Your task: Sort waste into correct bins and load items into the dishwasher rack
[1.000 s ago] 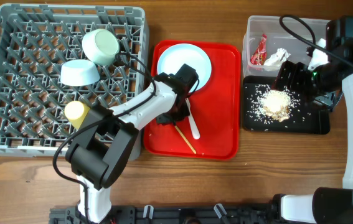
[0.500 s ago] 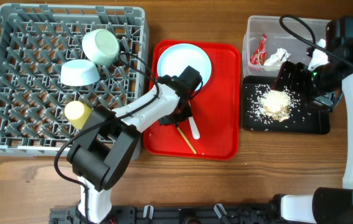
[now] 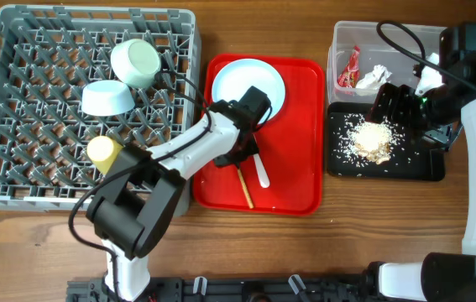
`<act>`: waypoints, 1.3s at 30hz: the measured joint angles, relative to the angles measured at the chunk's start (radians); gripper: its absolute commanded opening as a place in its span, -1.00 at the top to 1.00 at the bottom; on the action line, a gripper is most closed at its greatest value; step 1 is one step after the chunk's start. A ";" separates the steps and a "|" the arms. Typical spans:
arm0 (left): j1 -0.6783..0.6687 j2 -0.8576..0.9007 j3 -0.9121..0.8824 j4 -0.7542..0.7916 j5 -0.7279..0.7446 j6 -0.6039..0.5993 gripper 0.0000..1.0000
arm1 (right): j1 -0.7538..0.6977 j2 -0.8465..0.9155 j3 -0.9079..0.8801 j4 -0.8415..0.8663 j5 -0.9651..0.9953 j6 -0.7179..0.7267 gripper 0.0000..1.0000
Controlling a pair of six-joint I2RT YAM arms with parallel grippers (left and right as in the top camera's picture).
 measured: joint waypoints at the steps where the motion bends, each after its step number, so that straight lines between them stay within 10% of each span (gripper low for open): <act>1: 0.005 -0.019 0.003 -0.011 0.000 0.017 0.92 | 0.000 0.000 0.000 -0.002 0.000 -0.001 -0.99; 11: 0.183 -0.398 0.053 -0.087 0.003 0.463 0.92 | 0.000 0.000 0.000 -0.001 0.000 -0.004 -0.99; 20: 0.359 -0.366 0.053 -0.026 0.003 0.789 0.92 | 0.000 0.000 0.000 -0.002 0.000 -0.004 -0.99; 28: 0.407 -0.270 0.053 0.024 0.003 0.824 -0.17 | 0.000 0.000 0.000 -0.001 0.000 -0.004 -0.99; 39: 0.294 -0.291 0.053 0.058 0.166 0.562 -0.31 | 0.000 0.000 0.000 -0.001 0.000 -0.004 -1.00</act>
